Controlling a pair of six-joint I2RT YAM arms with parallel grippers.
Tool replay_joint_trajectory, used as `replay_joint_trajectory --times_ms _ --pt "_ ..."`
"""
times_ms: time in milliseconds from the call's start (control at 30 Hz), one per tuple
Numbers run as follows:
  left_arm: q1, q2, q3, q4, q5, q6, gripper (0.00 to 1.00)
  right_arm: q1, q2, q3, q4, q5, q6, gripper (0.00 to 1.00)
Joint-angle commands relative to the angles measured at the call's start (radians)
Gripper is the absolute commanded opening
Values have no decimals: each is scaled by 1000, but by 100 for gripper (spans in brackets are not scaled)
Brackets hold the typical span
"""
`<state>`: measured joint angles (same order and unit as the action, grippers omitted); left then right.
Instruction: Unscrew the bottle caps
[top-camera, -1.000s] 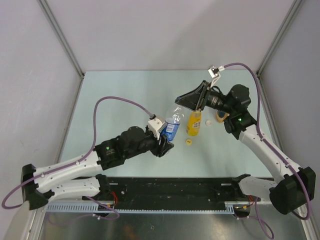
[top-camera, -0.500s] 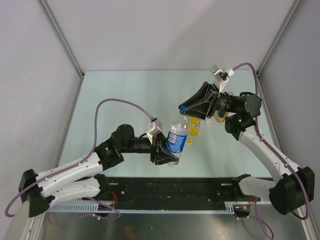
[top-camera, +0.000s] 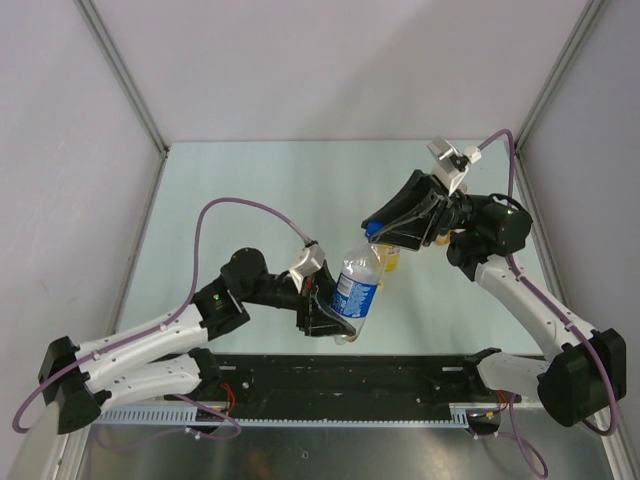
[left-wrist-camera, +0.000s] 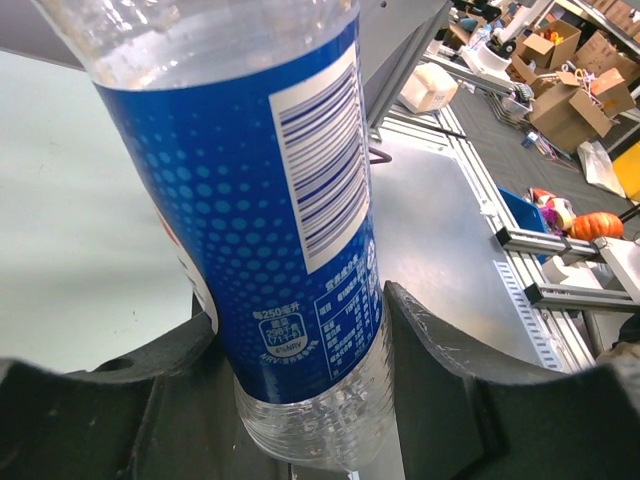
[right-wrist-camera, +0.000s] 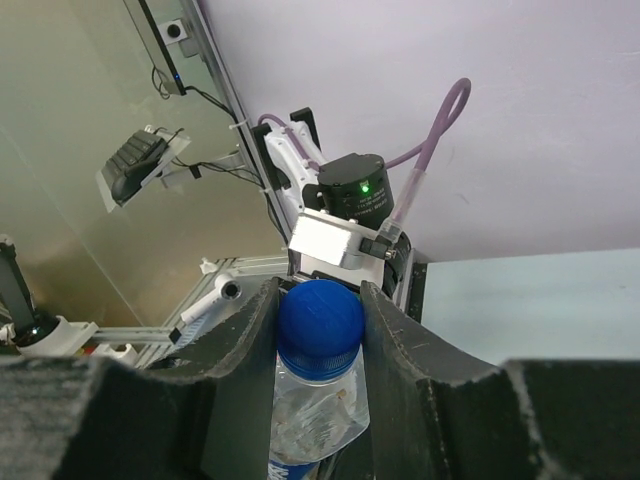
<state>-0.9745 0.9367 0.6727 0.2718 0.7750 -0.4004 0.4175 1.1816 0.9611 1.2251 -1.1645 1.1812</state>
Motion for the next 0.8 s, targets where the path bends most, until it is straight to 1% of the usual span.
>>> replay_joint_trajectory --times_ms 0,133,167,200,267,367,467,533,633,767 --pt "-1 -1 -1 95 70 -3 14 -5 0 -4 97 -7 -25 41" --pt "7 -8 -4 90 36 8 14 -6 -3 -4 117 -13 -19 76" --pt "9 -11 -6 87 23 13 14 -6 -5 -4 123 -14 -16 83" --pt "10 -13 -9 83 10 19 14 -6 -7 -4 128 -14 -14 88" --pt "14 -17 -11 69 -16 30 14 -6 -12 -4 131 -13 -13 95" --pt "17 -18 -11 29 -59 52 14 -8 -21 -4 127 -7 -12 99" --pt "16 -22 -7 -30 -105 83 14 -20 -38 -6 96 18 -29 99" --pt "16 -26 -1 -78 -131 112 14 -44 -62 -16 40 61 -62 99" --pt "17 -30 12 -163 -183 156 14 -86 -121 -33 -92 146 -149 99" --pt "17 -39 18 -247 -270 190 13 -107 -218 -34 -382 298 -323 99"
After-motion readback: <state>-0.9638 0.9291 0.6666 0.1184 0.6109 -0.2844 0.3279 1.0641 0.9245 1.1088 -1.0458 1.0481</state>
